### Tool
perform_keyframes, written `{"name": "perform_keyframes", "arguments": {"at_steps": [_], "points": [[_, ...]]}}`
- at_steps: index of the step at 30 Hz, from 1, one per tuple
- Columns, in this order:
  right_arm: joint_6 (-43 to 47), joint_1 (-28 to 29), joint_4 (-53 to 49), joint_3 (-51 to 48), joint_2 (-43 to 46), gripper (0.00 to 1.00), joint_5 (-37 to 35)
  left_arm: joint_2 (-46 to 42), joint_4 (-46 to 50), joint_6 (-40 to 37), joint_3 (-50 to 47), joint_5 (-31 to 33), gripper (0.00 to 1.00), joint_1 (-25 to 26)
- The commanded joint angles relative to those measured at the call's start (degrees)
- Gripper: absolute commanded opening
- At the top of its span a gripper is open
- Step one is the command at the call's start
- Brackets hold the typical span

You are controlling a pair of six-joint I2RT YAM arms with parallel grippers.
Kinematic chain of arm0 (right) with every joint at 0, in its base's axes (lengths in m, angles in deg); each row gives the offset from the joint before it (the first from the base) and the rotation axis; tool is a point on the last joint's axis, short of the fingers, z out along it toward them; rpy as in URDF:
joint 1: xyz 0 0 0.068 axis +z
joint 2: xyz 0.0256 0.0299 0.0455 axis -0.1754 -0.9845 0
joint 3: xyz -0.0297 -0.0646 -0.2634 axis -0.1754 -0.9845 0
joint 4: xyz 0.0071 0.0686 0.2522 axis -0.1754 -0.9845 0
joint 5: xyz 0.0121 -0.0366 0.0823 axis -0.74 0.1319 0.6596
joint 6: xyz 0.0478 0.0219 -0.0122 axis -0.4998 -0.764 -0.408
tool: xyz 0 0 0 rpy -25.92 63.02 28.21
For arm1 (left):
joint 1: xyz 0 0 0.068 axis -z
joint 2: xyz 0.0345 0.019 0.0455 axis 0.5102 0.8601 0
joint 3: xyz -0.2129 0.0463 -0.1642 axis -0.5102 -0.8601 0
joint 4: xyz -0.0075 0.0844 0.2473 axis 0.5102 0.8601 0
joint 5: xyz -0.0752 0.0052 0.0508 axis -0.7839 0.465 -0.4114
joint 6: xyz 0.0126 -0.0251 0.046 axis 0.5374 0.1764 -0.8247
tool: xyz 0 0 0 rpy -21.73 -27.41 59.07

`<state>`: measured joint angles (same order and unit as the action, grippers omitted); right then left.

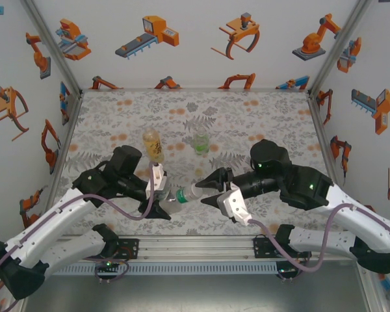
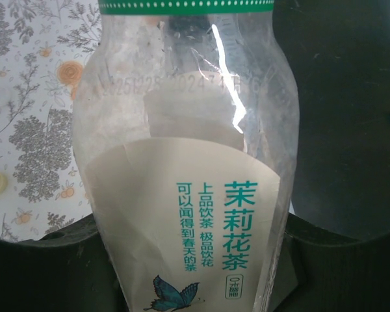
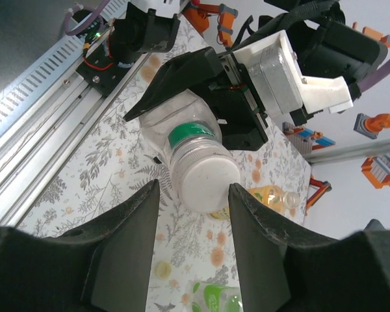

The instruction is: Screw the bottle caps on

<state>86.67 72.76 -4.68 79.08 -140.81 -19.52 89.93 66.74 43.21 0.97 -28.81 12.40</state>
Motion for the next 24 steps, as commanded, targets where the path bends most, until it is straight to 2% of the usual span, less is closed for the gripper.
{"name": "perform_keyframes", "arguments": {"at_steps": [1, 6, 13, 20, 24], "points": [[-5.8, 0.2, 0.2, -1.3, -0.9, 0.47, -1.8, -2.2, -6.5, 1.0, -0.2, 0.5, 0.0, -0.4], [-9.7, 0.1, 2.7, -1.7, -0.5, 0.54, -7.2, -3.3, -7.3, 1.0, -0.9, 2.0, 0.0, -0.3], [-13.1, 0.1, 6.1, -1.9, 0.0, 0.58, -9.9, -3.1, -7.3, 0.9, -1.0, 2.8, 0.0, -0.3], [-15.1, 0.2, 7.0, -1.2, 0.4, 0.59, -10.8, -3.1, -7.3, 0.9, -1.0, 4.3, 0.0, -0.2], [-20.9, 0.1, 8.1, -0.3, 1.0, 0.59, -14.0, -3.1, -7.7, 1.4, -1.1, 7.8, 0.0, -0.2]]}}
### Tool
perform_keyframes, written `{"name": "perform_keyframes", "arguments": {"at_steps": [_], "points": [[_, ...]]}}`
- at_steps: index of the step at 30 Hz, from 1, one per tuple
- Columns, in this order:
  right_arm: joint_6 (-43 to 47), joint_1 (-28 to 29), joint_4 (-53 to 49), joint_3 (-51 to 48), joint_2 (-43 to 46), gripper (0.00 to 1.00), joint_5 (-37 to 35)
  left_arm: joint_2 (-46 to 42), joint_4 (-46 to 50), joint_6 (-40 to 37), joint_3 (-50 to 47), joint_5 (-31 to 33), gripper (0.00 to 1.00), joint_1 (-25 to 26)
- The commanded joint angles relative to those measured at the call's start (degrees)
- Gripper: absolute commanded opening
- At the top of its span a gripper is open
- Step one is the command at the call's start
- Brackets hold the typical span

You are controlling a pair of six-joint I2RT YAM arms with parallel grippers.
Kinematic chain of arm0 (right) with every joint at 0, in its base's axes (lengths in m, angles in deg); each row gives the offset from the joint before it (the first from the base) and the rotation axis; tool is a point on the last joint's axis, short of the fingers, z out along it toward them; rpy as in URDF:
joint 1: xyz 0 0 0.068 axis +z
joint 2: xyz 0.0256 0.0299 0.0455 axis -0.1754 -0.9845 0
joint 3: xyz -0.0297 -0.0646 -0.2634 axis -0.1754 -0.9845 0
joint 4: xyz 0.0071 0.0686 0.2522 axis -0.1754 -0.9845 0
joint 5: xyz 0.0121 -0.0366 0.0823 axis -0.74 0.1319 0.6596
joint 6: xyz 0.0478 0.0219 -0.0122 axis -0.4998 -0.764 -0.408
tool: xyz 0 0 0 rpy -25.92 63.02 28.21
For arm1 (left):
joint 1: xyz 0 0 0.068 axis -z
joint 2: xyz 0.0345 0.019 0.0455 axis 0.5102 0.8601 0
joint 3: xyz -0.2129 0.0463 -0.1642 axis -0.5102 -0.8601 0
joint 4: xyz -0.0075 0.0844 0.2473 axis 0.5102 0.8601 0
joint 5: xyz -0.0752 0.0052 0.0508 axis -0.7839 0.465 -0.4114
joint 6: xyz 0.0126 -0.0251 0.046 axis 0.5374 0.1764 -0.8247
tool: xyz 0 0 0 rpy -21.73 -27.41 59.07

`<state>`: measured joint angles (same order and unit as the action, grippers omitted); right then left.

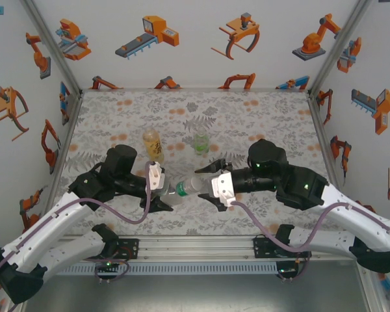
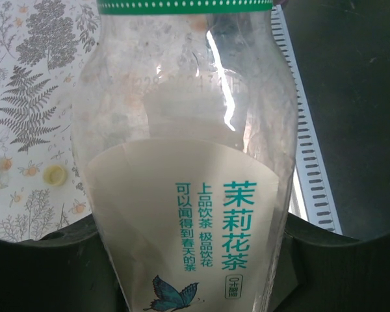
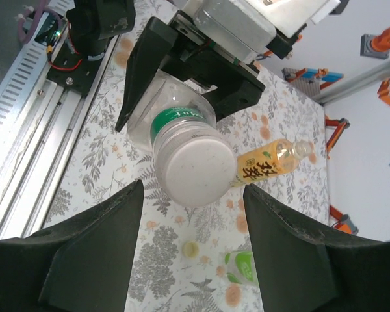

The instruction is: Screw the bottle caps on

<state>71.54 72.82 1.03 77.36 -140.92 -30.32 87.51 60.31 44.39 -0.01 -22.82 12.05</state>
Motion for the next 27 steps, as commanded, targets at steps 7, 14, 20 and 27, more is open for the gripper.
{"name": "perform_keyframes", "arguments": {"at_steps": [7, 14, 20, 27], "points": [[-30.2, 0.0, 7.6, 1.3, 1.9, 0.59, -13.7, -1.7, -2.5, 1.3, -0.7, 9.3, 0.0, 0.3], [-57.0, 0.0, 8.5, 1.0, 1.0, 0.6, -22.7, -2.4, -3.4, 1.6, -1.2, 12.5, 0.0, 0.3], [-75.8, -0.1, 2.3, 3.8, -0.7, 0.65, -28.2, -2.1, -3.5, 1.9, -1.3, 14.2, 0.0, 0.3], [-85.8, -2.2, -0.4, 4.3, -2.8, 0.66, -23.6, -1.7, -3.3, 1.9, -1.2, 14.8, 0.0, 0.3]]}}
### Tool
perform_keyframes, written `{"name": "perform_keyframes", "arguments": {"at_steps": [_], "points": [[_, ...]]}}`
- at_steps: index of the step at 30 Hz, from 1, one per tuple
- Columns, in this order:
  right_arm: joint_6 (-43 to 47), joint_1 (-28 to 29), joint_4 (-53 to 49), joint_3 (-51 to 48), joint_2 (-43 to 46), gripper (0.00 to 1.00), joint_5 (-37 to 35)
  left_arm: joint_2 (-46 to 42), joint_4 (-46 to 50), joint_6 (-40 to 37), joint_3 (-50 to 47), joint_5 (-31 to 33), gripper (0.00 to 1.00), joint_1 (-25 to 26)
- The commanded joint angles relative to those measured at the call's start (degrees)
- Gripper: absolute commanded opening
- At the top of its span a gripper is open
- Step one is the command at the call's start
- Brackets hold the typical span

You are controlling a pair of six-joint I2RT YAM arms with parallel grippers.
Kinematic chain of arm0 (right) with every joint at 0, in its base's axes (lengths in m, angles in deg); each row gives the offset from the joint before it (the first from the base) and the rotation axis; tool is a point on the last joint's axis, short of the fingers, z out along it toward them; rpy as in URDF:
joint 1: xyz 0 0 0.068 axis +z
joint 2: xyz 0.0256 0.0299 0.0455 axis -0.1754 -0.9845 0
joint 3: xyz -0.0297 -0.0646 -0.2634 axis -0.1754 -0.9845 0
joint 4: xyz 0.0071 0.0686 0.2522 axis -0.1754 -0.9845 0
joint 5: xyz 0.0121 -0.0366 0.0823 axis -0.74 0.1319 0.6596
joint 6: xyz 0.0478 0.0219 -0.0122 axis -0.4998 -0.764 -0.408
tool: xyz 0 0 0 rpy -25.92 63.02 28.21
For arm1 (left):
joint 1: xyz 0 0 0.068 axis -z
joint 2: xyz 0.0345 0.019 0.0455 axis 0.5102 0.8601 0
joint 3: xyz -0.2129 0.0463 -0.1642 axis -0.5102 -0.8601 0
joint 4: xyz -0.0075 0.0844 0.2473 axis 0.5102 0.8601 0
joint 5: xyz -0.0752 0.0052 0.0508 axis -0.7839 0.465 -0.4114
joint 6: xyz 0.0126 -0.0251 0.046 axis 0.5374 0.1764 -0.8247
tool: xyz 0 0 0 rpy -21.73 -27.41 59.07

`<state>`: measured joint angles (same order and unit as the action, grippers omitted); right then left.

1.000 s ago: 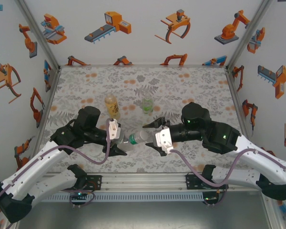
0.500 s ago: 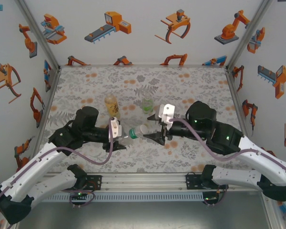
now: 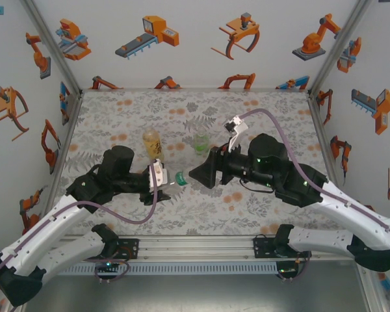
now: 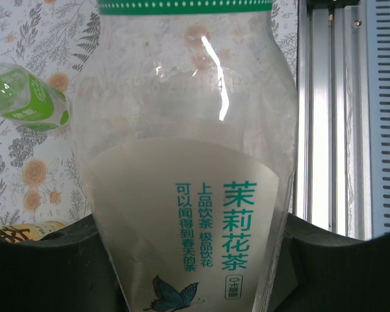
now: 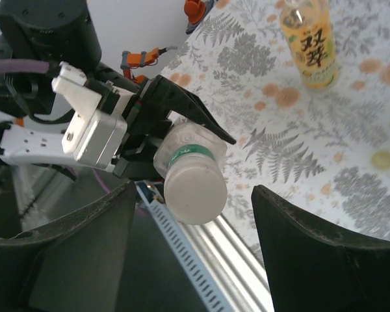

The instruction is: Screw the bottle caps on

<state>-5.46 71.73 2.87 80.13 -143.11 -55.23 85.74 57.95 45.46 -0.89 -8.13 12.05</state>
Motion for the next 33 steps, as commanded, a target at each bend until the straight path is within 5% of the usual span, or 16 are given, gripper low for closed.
{"name": "perform_keyframes", "arguments": {"at_steps": [1, 18, 33], "points": [[-9.1, -1.4, -2.3, 1.5, -0.7, 0.67, 1.7, 0.0, -1.1, 0.9, -0.3, 0.0, 0.0, 0.3], [-13.0, -5.0, -1.5, 1.2, -3.1, 0.57, 9.7, 0.9, -0.8, 1.3, 0.0, 0.6, 0.0, 0.3], [-11.9, -5.9, -3.7, 2.2, -4.2, 0.42, 9.1, 0.7, -0.9, 1.2, 0.0, 0.2, 0.0, 0.3]]}}
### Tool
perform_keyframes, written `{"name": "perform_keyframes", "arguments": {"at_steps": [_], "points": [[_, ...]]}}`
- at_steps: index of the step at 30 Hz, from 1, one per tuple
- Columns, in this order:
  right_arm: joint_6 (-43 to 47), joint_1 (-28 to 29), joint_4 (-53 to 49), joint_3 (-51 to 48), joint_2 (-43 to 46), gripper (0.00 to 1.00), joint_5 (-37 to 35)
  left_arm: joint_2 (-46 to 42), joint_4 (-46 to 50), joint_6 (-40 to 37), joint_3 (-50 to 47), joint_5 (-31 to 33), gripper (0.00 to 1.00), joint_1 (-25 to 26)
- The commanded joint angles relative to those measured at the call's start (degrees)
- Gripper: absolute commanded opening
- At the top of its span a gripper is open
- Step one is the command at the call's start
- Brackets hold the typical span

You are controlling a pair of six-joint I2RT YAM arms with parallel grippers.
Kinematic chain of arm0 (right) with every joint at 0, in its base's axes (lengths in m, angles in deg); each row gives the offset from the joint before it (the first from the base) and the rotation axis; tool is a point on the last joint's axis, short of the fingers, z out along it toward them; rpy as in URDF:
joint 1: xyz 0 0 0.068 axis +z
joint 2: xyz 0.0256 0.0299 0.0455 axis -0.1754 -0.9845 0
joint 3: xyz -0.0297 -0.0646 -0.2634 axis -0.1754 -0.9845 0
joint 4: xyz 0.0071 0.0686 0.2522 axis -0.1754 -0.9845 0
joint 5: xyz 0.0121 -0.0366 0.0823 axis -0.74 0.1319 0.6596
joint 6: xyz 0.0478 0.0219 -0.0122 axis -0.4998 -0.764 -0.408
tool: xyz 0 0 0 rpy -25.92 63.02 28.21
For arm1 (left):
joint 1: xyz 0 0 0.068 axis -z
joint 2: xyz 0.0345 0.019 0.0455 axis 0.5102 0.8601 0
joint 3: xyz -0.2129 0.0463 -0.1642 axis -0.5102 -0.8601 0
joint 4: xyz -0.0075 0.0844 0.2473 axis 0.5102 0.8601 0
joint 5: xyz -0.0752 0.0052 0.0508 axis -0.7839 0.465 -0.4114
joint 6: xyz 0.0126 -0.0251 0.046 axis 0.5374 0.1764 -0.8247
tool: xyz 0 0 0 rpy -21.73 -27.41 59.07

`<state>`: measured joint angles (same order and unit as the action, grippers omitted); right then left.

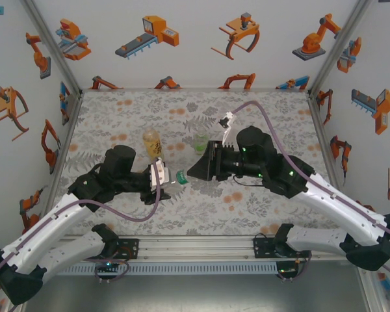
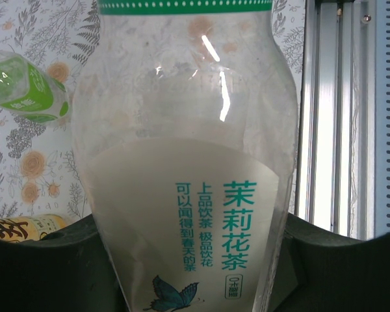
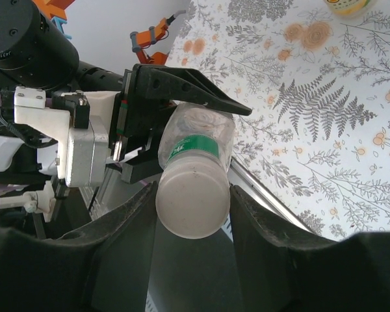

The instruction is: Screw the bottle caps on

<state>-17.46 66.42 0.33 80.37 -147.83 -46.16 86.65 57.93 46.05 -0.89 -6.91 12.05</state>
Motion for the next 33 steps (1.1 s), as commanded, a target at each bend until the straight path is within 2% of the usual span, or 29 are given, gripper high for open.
{"name": "perform_keyframes", "arguments": {"at_steps": [1, 6, 11, 19, 26, 33], "points": [[0.3, -0.6, -1.3, 2.0, 0.5, 0.41, -0.1, -0.3, -0.9, 0.6, 0.0, -1.0, 0.0, 0.3], [3.7, -0.7, -2.0, 2.3, 1.0, 0.32, -0.3, -0.5, -0.9, 0.7, 0.0, -1.5, 0.0, 0.3], [11.4, -0.7, -0.8, 1.8, 2.7, 0.23, 0.2, -1.1, -0.9, 0.4, 0.0, -3.5, 0.0, 0.2], [24.1, -0.6, 5.9, -1.2, 6.9, 0.19, 1.8, -2.5, -2.4, 1.6, -0.6, -5.4, 0.0, 0.1], [37.7, -0.7, 19.9, -8.1, 10.5, 0.17, 10.6, -3.9, -3.4, 1.7, -1.2, -9.2, 0.0, 0.1], [47.1, -0.6, 24.7, -9.5, 10.2, 0.19, 19.8, -5.1, -4.0, 1.4, -1.6, -11.3, 0.0, 0.1]]}}
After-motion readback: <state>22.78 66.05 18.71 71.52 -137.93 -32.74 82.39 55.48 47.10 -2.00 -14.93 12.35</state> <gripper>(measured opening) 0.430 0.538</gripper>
